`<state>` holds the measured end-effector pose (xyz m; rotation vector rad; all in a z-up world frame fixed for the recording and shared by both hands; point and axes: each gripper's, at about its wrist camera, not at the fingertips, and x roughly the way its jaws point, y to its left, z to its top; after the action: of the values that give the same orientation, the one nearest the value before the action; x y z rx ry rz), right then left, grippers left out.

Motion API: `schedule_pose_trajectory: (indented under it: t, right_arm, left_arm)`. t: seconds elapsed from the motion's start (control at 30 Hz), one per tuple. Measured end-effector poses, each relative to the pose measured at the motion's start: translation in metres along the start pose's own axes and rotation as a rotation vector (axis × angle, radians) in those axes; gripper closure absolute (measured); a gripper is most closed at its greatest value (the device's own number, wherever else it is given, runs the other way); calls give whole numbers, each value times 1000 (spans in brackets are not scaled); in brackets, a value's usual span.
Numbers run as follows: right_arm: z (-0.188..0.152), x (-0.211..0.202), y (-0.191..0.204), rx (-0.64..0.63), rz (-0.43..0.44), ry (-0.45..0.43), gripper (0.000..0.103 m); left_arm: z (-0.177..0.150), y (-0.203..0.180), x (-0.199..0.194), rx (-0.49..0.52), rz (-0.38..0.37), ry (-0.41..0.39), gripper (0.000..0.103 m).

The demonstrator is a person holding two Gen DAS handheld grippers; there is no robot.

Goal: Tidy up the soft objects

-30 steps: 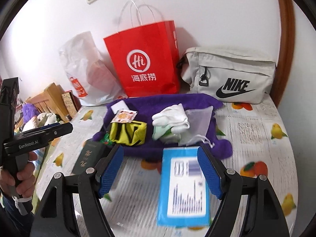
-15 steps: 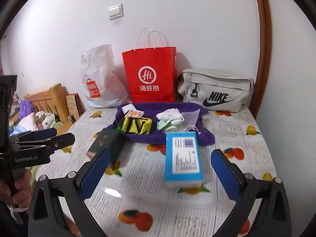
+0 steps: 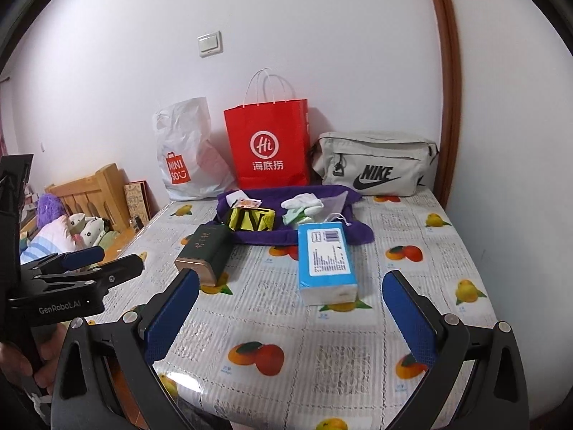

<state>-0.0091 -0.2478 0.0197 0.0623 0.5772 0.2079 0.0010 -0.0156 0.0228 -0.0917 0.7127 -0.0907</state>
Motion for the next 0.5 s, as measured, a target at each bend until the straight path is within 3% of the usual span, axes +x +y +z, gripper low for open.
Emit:
schedule_pose_trajectory:
  t: [0.5]
  right_arm:
    - [-6,-5,4,-11,-16,12,2]
  left_arm:
    - [-6,5,-7,-21,17,-6,13]
